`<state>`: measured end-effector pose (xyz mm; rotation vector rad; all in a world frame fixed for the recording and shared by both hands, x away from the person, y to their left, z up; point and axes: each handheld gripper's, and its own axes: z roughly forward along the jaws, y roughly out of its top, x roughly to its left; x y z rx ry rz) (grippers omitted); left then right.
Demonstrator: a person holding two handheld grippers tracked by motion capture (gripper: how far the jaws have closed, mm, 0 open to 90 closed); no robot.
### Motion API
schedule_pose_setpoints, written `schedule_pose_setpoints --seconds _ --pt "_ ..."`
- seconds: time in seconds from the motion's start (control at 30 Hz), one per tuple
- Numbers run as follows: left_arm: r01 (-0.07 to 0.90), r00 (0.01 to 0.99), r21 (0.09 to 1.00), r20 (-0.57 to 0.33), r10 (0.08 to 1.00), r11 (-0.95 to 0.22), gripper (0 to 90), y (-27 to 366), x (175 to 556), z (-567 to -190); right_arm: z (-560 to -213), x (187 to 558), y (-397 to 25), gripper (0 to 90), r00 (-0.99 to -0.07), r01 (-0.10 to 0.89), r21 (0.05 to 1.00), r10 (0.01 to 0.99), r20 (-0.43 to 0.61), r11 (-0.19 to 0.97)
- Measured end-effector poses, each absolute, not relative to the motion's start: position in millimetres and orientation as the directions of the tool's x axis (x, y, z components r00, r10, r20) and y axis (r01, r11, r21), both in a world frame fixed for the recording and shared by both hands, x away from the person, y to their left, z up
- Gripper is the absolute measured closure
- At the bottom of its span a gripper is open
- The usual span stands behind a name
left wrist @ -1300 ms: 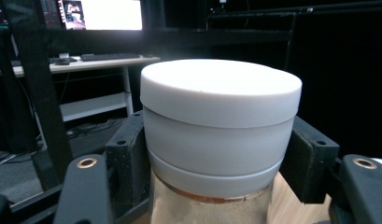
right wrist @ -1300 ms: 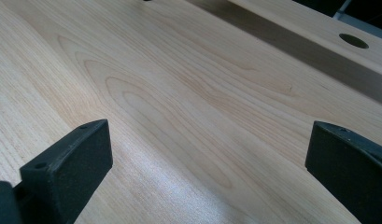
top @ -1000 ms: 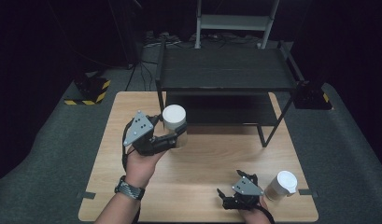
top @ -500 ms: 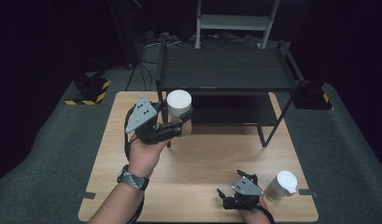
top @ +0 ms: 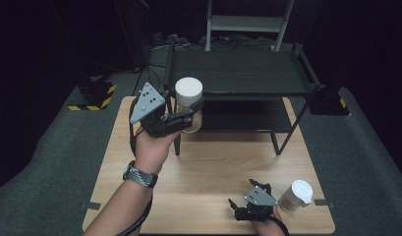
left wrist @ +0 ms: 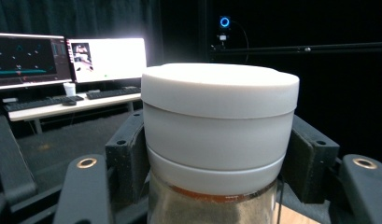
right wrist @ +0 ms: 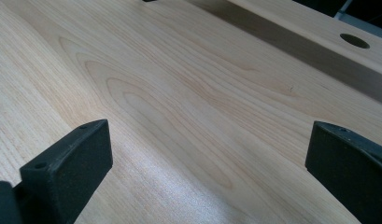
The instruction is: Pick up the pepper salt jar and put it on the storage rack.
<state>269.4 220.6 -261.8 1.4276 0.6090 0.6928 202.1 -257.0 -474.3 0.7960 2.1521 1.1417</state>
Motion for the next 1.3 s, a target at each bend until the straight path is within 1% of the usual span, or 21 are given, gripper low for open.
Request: schedule_pose_setpoints --seconds 0.23,0.4,0.53,1.1,1.3 --pt "-0.068 0.651 0.997 0.023 0.759 0.029 34.1 216.4 282.8 -239.2 -474.6 201.9 -257.0 0.0 -0.659 0.236 0.859 0.725 -0.202 0.454" --pt "-0.077 0.636 0.997 0.037 0.771 0.015 34.1 211.4 288.8 -229.5 -475.1 201.4 -257.4 0.0 -0.659 0.234 0.861 0.725 -0.202 0.452" --pt "-0.092 0.617 0.995 0.036 0.786 0.027 34.1 207.3 295.7 -226.4 -475.4 201.6 -258.3 0.0 -0.659 0.233 0.863 0.726 -0.199 0.448" --pt "-0.088 0.578 0.994 -0.003 0.816 0.066 34.1 194.0 328.8 -213.9 -475.8 201.3 -259.6 0.0 -0.657 0.233 0.867 0.729 -0.193 0.440" --pt "-0.089 0.568 0.995 0.008 0.823 0.052 34.1 185.1 337.9 -211.3 -476.1 200.7 -259.5 0.0 -0.657 0.229 0.867 0.728 -0.197 0.442"
